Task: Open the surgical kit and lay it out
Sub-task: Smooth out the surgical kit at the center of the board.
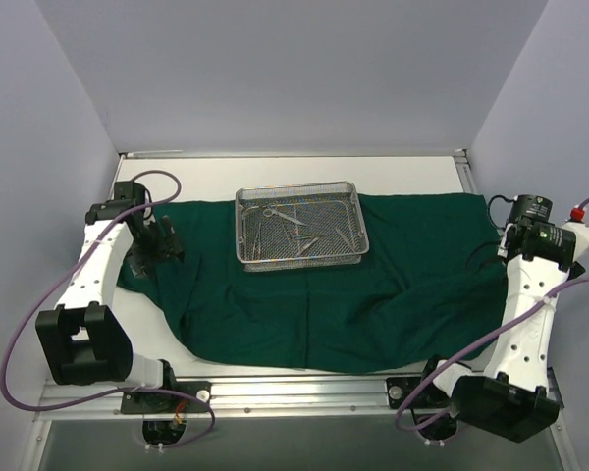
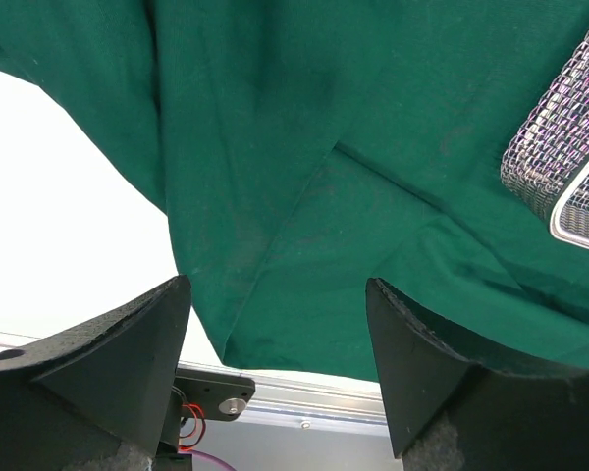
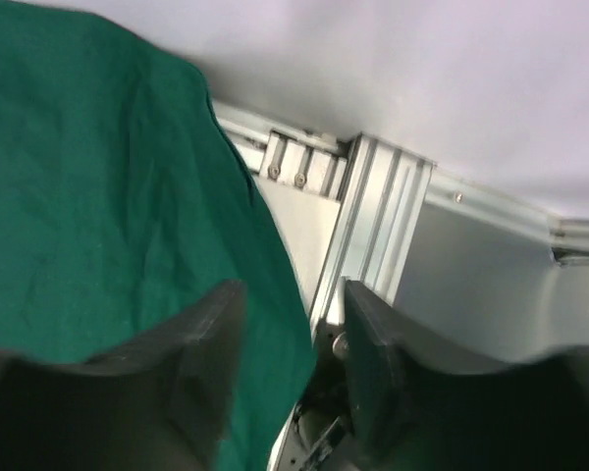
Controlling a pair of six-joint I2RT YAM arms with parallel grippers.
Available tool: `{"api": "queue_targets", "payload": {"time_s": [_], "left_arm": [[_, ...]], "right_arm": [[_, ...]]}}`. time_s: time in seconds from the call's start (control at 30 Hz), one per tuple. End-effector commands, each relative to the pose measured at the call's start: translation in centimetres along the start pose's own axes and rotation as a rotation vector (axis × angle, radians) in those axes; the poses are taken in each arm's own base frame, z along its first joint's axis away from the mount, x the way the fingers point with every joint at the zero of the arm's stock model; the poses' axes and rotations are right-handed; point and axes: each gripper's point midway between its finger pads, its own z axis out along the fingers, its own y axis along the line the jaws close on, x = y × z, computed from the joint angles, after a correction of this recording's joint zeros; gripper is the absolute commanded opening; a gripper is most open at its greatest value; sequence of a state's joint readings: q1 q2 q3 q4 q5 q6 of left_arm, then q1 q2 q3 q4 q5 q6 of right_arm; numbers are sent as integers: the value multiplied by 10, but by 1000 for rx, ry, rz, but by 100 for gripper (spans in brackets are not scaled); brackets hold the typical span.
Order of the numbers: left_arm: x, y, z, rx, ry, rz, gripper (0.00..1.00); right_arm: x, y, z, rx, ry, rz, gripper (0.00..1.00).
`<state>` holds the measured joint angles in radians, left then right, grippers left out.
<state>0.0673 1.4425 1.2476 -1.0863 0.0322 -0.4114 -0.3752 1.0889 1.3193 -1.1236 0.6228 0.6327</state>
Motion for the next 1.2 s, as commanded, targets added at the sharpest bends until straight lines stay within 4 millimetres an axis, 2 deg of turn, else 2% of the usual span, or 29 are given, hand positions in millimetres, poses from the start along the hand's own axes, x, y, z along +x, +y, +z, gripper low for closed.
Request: {"api": "queue_targets", "payload": {"time_s": [0.0,0.17,0.33,0.4,0.43,0.5,0.53,0.6,0.67,0.7,0.73,0.8,0.83,1.17], "left_arm": [[-12,-6,-11,39,-59,2,81],[-1,2,0,-10,20,-2,81],[12,12,14,-100,106,-4,76],[17,7,18,-128,123,26,74],[21,12,22,-192,148,43,74],[27,-3,21,-238,153,109,74],[25,-3,27,-284,154,128,73],[14,-21,27,-284,111,173,73],[4,-27,36,-337,99,206,73],[-9,-35,31,-337,72,214,73],[-11,-39,42,-371,83,239,73],[-28,-40,40,-439,47,269,73],[-28,-39,51,-487,68,292,73],[-42,-46,82,-586,69,361,71]], "right_arm": [[1,-9,-5,0,43,-57,50],[-5,24,-19,-208,69,-112,70],[-8,73,-31,-410,59,-198,70],[0,94,-41,-483,56,-239,70],[5,110,-45,-544,77,-251,70],[18,129,-47,-601,111,-280,70],[22,134,-49,-626,121,-286,70],[33,147,-54,-682,129,-304,70],[40,153,-56,-714,135,-315,70],[44,157,-57,-728,138,-326,70],[46,159,-59,-740,138,-329,70],[50,165,-63,-771,140,-337,70],[52,167,-64,-778,146,-339,70],[50,174,-71,-816,116,-350,70]]}}
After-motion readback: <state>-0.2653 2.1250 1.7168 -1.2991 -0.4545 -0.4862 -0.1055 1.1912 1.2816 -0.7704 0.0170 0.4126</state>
